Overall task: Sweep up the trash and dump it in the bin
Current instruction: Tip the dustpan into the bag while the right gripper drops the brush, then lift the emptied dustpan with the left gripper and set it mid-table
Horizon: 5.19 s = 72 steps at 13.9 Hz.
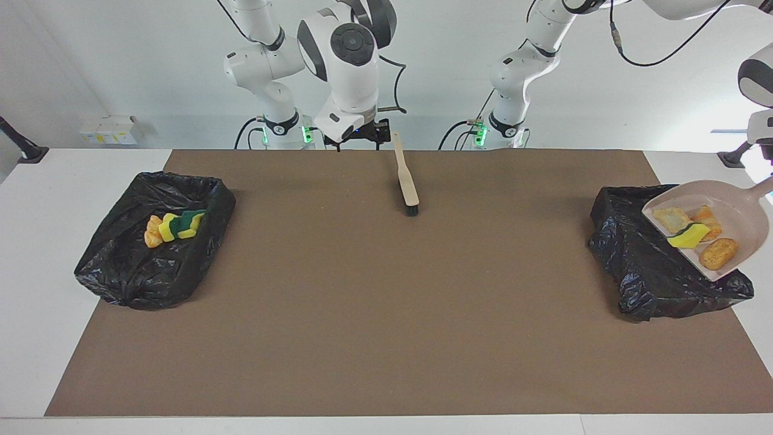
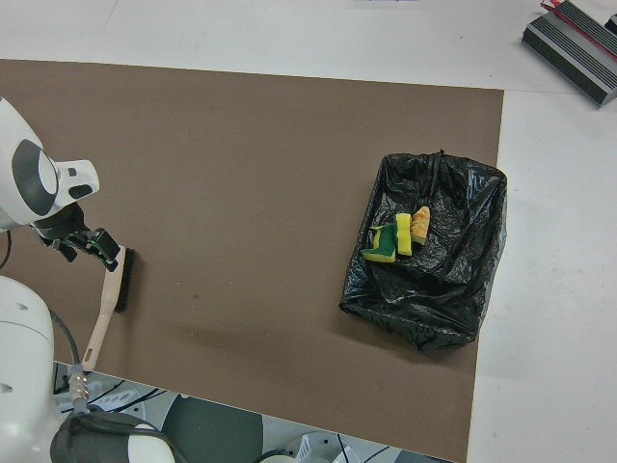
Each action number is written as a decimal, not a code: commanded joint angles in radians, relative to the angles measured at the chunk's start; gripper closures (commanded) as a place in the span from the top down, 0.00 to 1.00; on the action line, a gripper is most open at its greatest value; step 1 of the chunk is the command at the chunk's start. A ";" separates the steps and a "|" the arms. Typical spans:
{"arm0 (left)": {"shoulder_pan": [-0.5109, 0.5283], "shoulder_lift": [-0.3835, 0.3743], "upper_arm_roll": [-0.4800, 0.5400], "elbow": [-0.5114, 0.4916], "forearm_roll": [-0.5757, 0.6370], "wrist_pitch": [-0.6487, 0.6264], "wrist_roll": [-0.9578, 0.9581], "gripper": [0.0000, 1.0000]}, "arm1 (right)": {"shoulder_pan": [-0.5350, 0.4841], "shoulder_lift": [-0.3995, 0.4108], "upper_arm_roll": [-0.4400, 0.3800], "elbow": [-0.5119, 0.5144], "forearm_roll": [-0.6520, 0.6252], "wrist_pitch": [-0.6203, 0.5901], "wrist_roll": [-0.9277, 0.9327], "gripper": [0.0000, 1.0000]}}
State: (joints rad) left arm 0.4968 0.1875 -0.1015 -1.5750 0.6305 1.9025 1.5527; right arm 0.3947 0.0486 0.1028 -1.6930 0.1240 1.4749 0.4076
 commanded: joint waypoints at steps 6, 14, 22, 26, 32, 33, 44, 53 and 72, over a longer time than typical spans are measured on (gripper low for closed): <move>-0.078 -0.008 0.011 0.021 0.204 -0.039 0.014 0.00 | -0.198 0.000 0.002 0.122 -0.144 -0.102 -0.382 1.00; -0.078 -0.025 -0.023 0.086 0.125 -0.039 0.142 0.00 | -0.447 0.000 0.000 0.138 -0.196 -0.081 -0.724 1.00; -0.090 -0.138 -0.033 0.049 -0.377 -0.221 -0.283 0.00 | -0.496 -0.010 0.000 0.127 -0.207 0.067 -0.550 1.00; -0.283 -0.223 -0.052 -0.097 -0.495 -0.256 -0.815 0.00 | -0.494 -0.016 0.009 0.133 -0.205 0.076 -0.409 1.00; -0.637 -0.218 -0.052 -0.189 -0.609 -0.177 -1.520 0.00 | -0.490 -0.113 0.006 -0.014 -0.106 0.148 -0.336 1.00; -0.687 -0.212 -0.052 -0.198 -0.612 -0.143 -1.602 0.00 | -0.485 -0.121 0.006 -0.023 -0.106 0.148 -0.339 1.00; -0.986 0.110 -0.053 -0.163 -0.657 0.251 -2.094 0.00 | -0.484 -0.115 0.005 -0.014 -0.122 0.147 -0.432 1.00; -1.064 0.202 -0.047 -0.157 -0.660 0.297 -2.195 0.00 | -0.481 -0.067 0.012 0.073 -0.147 0.067 -0.504 1.00; -0.787 0.024 -0.037 -0.177 -0.646 0.077 -1.960 1.00 | -0.447 -0.053 -0.032 0.110 -0.159 0.013 -0.504 1.00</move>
State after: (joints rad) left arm -0.3316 0.2717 -0.1308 -1.7215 -0.0254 2.0575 -0.4879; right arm -0.0755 -0.0275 0.1014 -1.6242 -0.0248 1.5179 -0.0751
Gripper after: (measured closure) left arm 0.000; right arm 0.000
